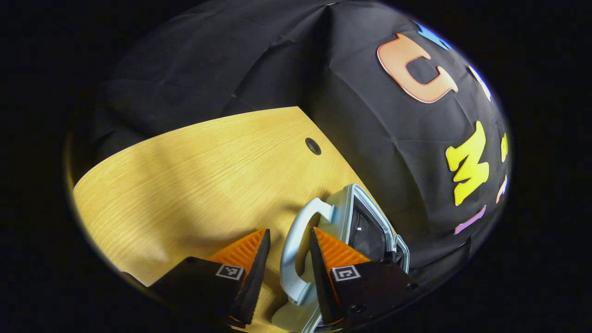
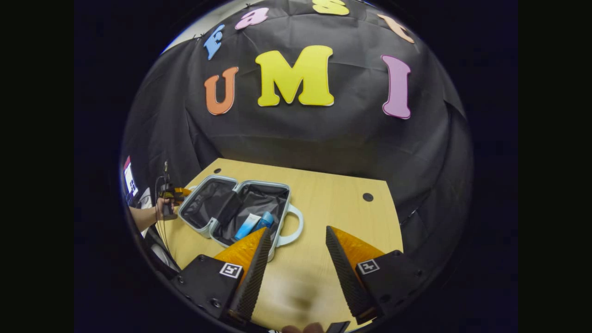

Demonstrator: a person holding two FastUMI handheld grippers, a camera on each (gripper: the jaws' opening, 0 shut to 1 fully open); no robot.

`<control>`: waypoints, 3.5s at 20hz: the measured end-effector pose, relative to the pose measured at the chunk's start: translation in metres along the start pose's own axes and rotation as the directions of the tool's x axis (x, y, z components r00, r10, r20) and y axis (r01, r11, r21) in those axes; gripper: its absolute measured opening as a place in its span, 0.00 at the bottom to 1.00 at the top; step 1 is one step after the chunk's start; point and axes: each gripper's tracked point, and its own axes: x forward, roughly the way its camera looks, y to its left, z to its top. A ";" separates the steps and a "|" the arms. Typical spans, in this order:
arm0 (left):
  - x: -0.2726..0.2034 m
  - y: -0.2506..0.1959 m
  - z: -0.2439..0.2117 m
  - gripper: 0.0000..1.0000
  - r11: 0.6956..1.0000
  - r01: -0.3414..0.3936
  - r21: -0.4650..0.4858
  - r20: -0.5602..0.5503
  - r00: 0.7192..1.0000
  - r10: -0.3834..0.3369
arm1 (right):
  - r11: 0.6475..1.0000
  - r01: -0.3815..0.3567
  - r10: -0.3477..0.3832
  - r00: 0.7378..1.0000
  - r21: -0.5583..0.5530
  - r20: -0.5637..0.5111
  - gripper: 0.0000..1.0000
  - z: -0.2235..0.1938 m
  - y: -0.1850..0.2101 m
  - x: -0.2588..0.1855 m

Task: First open the suitcase, pack the skin care products into it, and then close the suitcase.

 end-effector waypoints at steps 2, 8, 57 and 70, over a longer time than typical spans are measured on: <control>0.003 0.005 0.000 0.24 0.998 -0.055 0.014 -0.007 0.998 0.055 | 1.000 -0.001 0.000 1.000 0.003 0.018 0.72 0.004 -0.002 -0.004; -0.023 -0.025 0.016 0.15 0.989 -0.115 0.096 0.010 0.993 0.114 | 0.998 -0.012 0.009 0.998 0.056 0.055 0.72 -0.003 -0.014 -0.012; 0.045 -0.444 -0.374 0.35 0.567 0.005 0.824 0.072 0.991 -0.113 | 0.919 0.390 -0.393 0.910 0.050 0.134 0.78 -0.034 -0.224 -0.134; -0.162 -0.498 -0.243 0.98 0.651 -0.131 0.748 0.399 0.872 -0.283 | 0.980 0.198 -0.179 0.870 0.006 0.459 0.78 0.088 -0.122 -0.100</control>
